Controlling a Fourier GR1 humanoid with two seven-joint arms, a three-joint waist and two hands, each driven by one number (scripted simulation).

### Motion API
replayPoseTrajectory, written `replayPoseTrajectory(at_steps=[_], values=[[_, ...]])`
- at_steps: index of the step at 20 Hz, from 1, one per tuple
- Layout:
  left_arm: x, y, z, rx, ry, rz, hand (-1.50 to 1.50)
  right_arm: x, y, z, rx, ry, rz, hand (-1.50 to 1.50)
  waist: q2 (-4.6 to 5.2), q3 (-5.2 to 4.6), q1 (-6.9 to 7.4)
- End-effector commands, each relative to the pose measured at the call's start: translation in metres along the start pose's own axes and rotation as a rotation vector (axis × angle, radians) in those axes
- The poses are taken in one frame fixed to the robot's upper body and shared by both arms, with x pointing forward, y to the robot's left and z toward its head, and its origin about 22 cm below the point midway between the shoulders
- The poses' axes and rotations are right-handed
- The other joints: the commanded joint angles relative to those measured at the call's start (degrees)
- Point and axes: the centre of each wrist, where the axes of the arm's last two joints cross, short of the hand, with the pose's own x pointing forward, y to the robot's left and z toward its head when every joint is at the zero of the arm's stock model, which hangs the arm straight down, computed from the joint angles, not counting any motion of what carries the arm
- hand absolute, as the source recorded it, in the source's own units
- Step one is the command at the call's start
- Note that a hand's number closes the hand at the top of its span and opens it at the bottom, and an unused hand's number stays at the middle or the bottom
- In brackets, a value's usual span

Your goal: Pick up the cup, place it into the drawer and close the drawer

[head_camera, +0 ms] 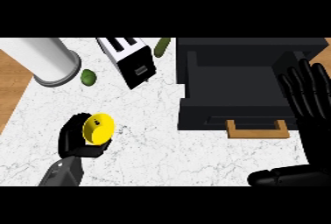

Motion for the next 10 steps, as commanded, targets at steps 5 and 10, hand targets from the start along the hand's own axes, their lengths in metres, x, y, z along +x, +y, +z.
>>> replayPoseTrajectory(at_steps=[5,10], values=[[0.027,-0.019,-0.033,-0.150,-0.146,0.106,1.50,0.006,-0.015,-0.002,-0.005,0.002,0.013,-1.50,-0.10,0.04,0.20],[0.049,-0.066,-0.041,-0.248,-0.152,0.102,1.50,-0.005,-0.003,0.009,-0.010,0.019,0.002,-1.50,-0.17,0.06,0.27]])
